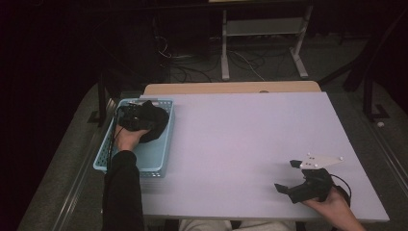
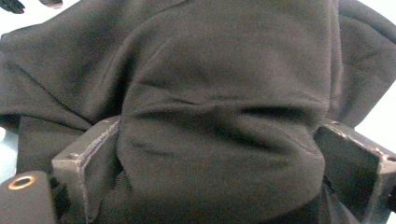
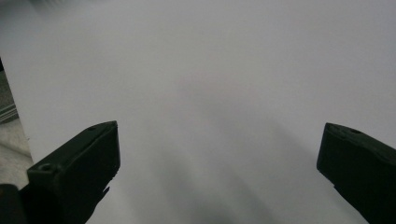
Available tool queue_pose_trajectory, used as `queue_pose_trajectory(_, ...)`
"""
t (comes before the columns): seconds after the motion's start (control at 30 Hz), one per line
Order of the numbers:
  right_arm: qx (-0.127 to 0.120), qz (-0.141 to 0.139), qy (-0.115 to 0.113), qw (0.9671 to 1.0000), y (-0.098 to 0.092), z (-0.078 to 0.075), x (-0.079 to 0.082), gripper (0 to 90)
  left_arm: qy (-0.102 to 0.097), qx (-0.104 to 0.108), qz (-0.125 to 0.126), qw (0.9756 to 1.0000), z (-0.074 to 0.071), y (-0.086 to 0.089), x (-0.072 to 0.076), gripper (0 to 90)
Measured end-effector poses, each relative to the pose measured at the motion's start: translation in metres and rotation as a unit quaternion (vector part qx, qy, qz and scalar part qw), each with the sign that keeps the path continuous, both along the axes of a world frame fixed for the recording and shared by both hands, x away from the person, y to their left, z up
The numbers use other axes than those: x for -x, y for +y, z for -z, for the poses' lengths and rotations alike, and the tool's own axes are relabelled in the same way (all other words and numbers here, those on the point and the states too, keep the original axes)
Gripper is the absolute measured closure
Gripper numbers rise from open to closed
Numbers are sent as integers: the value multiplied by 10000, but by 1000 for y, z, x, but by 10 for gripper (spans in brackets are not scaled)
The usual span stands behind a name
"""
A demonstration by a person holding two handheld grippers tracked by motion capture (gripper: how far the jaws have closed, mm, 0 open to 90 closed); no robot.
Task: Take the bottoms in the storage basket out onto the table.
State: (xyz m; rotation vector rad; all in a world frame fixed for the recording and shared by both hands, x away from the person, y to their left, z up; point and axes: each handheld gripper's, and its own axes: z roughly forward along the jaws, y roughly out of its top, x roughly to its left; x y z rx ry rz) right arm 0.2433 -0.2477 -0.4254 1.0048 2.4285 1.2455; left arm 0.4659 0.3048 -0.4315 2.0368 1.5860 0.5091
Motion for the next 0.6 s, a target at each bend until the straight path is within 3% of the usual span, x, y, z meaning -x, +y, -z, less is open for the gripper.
queue_pose_trajectory(0.17,3,-3,1,10000,0,0,0,0,26,64,-76,9999,-1,0,0,174)
queue_pose_trajectory(0.37,19,-26,4,10000,1,0,0,0,83,169,-35,9998,-3,0,2,361)
queue_pose_trajectory(0.57,21,-27,-4,10000,1,0,0,0,233,490,-153,9984,-6,3,3,619)
queue_pose_trajectory(0.6,21,-27,-4,10000,1,0,0,0,263,606,-196,9976,-7,4,3,619)
